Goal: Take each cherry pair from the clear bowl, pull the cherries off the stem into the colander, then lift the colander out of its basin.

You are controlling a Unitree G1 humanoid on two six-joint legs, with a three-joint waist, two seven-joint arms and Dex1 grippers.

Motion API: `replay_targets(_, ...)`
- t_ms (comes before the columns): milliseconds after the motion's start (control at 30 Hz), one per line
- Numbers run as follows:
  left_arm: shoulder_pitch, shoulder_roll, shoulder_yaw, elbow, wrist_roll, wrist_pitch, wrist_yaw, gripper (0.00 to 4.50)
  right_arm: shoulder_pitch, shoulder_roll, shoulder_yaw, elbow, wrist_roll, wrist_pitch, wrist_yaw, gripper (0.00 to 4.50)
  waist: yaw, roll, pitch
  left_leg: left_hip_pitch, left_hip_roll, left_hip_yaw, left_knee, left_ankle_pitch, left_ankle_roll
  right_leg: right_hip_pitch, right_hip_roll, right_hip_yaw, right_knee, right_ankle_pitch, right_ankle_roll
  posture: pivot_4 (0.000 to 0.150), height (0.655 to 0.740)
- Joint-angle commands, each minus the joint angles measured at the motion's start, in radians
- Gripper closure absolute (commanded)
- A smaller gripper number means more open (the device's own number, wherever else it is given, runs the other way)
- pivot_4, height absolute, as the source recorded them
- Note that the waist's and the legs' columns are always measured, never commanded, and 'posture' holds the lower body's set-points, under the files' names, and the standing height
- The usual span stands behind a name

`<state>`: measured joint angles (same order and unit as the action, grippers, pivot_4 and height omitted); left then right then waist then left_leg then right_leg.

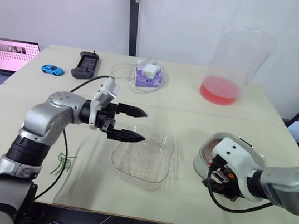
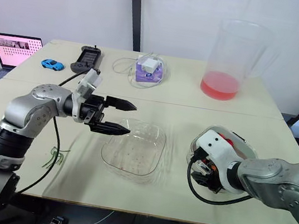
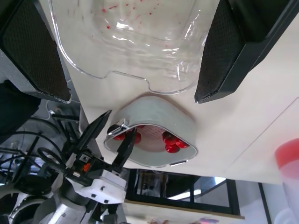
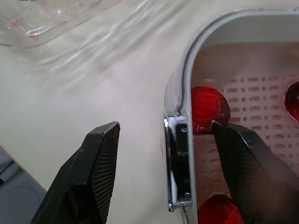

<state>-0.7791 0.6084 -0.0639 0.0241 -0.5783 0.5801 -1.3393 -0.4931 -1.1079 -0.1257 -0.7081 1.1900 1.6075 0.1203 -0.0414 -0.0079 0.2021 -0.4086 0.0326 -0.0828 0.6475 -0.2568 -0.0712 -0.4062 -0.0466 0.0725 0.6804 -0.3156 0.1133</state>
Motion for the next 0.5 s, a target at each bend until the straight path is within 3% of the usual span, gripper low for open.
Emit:
replay_targets(33, -0.006, 0.009, 0.024, -0.036, -0.012, -0.005, 0.011, 0.0, -0.019, -0.021, -0.007, -0.001, -0.015, 0.007, 0.008, 2.54, 0.0, 0.0, 0.0, 0.0, 0.0, 0.0, 0.0, 0.0, 0.0, 0.0, 0.0, 0.0, 0.0, 0.0, 0.0, 0.15, 0.7332)
replay_targets(67, -0.005, 0.009, 0.023, -0.038, -0.013, -0.005, 0.012, 0.0, -0.019, -0.027, -0.004, -0.003, -0.015, 0.007, 0.011, 2.96, 0.0, 0.0, 0.0, 0.0, 0.0, 0.0, 0.0, 0.0, 0.0, 0.0, 0.0, 0.0, 0.0, 0.0, 0.0, 0.15, 0.7332)
replay_targets(500, -0.005, 0.005, 0.021, -0.051, -0.019, 0.001, 0.023, 0.0, -0.015, -0.077, -0.01, -0.004, 0.009, 0.007, 0.037, 2.96, 0.0, 0.0, 0.0, 0.0, 0.0, 0.0, 0.0, 0.0, 0.0, 0.0, 0.0, 0.0, 0.0, 0.0, 0.0, 0.15, 0.7332)
